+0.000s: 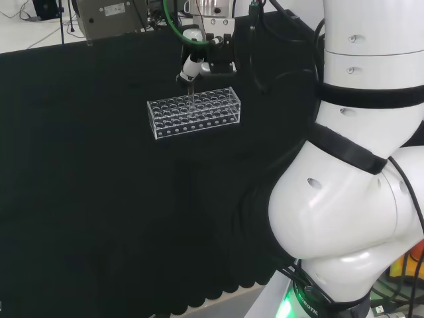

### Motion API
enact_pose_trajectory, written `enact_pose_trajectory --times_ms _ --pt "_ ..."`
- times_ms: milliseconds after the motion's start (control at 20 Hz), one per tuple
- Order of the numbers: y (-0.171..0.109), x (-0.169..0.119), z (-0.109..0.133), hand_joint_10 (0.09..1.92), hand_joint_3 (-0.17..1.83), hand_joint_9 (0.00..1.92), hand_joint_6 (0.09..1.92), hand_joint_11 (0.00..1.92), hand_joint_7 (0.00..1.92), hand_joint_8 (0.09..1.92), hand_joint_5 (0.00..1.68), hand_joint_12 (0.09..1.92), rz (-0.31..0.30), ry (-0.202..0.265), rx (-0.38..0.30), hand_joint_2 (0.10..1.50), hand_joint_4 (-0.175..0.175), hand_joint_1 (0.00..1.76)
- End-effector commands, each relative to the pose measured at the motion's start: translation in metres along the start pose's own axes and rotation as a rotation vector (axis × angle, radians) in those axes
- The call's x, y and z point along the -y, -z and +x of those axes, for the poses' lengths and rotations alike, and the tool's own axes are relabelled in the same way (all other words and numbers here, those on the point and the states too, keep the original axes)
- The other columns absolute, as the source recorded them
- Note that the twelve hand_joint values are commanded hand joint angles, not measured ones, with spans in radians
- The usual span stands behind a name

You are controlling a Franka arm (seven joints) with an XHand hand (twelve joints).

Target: Put the test tube back in the rack.

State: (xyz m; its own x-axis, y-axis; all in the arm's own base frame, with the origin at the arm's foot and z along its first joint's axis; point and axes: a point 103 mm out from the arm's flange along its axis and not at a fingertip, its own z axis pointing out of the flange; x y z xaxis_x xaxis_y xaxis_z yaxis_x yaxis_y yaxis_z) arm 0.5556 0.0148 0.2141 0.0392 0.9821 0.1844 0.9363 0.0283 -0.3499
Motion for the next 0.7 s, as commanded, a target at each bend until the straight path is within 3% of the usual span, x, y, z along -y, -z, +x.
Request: enact_pose_trajectory --times_ms 50,150,300,450,700 --pt "0.000 0.002 0.002 0.50 0.00 1.31 0.51 0.76 1.80 0.33 1.22 1.22 0.010 0.013 0.007 0.97 -0.175 1.42" --pt "-0.001 0.002 0.003 0.50 0.00 1.31 0.51 0.76 1.80 0.33 1.22 1.22 0.017 0.012 0.005 0.97 -0.175 1.42" --pt "-0.004 0.000 0.002 0.26 -0.03 1.42 0.26 0.77 1.81 0.31 1.39 1.22 0.027 0.012 0.006 0.95 -0.175 1.42" --pt "-0.011 -0.001 0.000 0.15 -0.04 1.47 0.16 0.78 1.82 0.29 1.45 1.22 0.025 0.000 -0.021 0.94 -0.175 1.43" --pt "-0.025 -0.004 -0.003 0.29 0.00 1.41 0.30 0.77 1.82 0.27 1.35 1.22 0.048 0.000 -0.016 0.94 -0.175 1.42"
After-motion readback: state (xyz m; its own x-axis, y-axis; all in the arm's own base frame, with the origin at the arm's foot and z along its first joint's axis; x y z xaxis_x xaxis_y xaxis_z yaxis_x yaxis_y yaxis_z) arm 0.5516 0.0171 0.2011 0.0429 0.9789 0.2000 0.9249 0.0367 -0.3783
